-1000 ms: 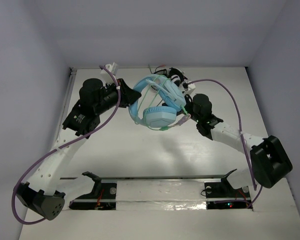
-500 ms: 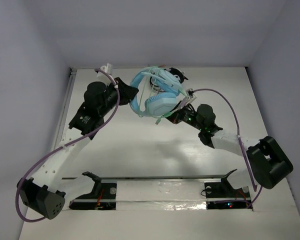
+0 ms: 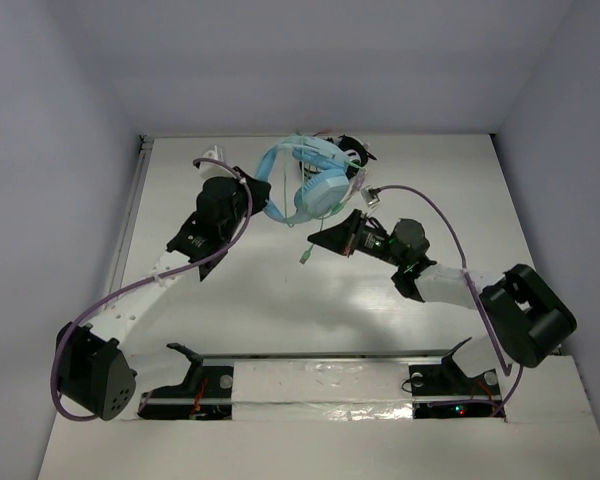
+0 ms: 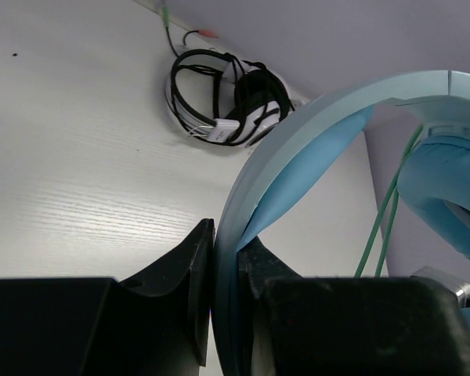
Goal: Wrap the headphones
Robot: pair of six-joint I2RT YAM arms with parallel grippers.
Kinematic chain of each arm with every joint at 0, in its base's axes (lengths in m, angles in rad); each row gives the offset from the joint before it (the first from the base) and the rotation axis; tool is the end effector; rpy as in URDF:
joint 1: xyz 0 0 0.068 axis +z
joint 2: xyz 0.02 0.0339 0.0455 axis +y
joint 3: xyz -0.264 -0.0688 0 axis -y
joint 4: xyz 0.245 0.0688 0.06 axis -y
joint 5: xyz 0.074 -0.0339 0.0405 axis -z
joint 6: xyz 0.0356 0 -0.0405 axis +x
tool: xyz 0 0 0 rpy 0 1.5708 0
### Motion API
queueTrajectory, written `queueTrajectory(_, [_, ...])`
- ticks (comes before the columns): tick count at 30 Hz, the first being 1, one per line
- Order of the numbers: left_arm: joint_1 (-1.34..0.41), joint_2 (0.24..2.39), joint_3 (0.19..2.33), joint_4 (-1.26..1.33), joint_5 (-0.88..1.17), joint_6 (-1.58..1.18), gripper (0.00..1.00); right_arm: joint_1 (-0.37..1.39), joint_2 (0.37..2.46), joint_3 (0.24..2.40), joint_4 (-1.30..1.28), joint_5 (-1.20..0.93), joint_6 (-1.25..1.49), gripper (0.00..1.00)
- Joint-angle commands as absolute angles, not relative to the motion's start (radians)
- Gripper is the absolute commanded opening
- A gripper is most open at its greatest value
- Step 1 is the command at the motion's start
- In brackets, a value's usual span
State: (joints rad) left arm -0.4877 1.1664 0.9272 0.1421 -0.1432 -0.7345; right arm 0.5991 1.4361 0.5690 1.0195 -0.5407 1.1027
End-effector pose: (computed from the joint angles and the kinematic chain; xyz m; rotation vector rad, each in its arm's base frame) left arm 0.2472 -0.1254 0.3459 -0.3241 1.7002 -0.7977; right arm 0.2309 0.1799 0.2430 -0.1034 1.7040 1.7202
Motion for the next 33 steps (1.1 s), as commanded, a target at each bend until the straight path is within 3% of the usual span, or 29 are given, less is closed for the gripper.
queueTrajectory(1, [-0.503, 1.163, 0.911, 0.337, -0.286, -0.79, 0.0, 0.624, 1.503, 0.58, 1.194, -0.62, 1.195, 0.0])
queueTrajectory(12, [-0.566, 1.255, 0.835, 0.394, -0.509, -0.724, 0.0, 0.676, 1.86, 0.571, 1.811, -0.601, 1.558, 0.0])
queueTrajectory(19, [-0.575, 1.299, 0.738, 0.434, -0.54, -0.713, 0.0, 0.703, 1.838, 0.545, 1.799, -0.551, 1.528, 0.0])
queueTrajectory(28, [-0.575, 1.361, 0.686, 0.466, -0.534, -0.723, 0.0, 0.712, 1.709, 0.456, 1.488, -0.414, 1.411, 0.02])
queueTrajectory(33, [-0.64, 1.429, 0.693, 0.476, -0.548, -0.726, 0.0, 0.73, 1.687, 0.416, 1.425, -0.367, 1.419, 0.13])
